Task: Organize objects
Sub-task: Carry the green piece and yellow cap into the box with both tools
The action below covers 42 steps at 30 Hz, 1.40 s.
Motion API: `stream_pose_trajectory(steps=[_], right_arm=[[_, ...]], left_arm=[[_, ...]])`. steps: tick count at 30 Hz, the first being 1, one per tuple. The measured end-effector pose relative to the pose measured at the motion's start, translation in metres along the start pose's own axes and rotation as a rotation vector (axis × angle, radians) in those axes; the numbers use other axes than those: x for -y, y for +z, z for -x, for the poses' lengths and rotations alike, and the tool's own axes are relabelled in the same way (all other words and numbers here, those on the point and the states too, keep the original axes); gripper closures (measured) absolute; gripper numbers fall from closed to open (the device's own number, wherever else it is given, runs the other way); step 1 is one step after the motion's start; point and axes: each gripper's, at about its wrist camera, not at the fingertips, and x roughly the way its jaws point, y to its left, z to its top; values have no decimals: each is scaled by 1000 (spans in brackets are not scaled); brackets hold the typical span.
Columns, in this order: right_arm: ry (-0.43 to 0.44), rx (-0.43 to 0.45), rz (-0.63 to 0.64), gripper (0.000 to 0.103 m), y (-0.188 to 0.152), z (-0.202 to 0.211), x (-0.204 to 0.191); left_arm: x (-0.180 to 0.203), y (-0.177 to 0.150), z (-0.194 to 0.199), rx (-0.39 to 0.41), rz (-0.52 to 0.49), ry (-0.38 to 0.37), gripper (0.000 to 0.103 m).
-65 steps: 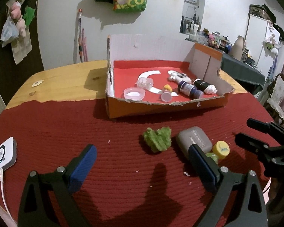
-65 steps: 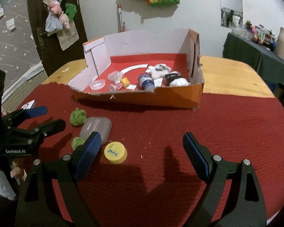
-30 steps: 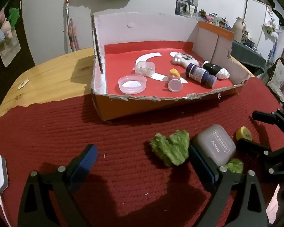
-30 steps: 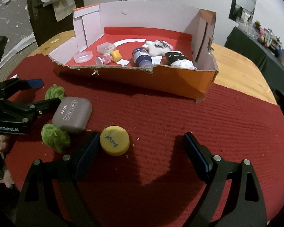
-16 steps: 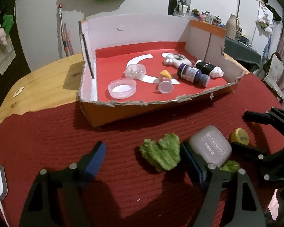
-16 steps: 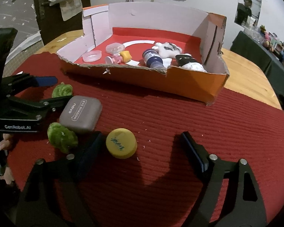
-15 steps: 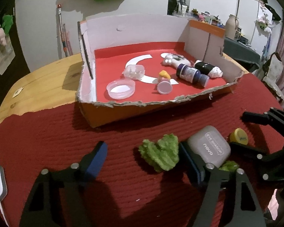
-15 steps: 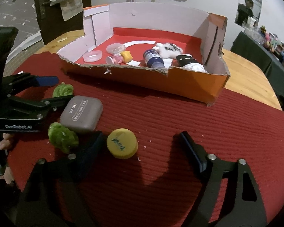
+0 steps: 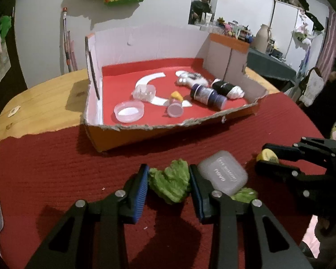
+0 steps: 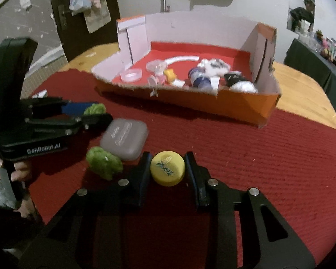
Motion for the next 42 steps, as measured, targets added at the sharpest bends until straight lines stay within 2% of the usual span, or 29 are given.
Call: stream_pose_trajectory(steps=[6,31,35,42], right_arm=[[5,17,7,74,3,6,-5],[9,55,-14,74,11,20,-2],[14,74,-1,74,23,27,-3],[9,105,62,74,68,30,-3]], left_arm=[[5,2,14,35,-9,-1,66],[7,3,27,61,-5,-14,66],[8,14,33,75,-12,-13,66],[2,58,27,79,-10,-23,66]])
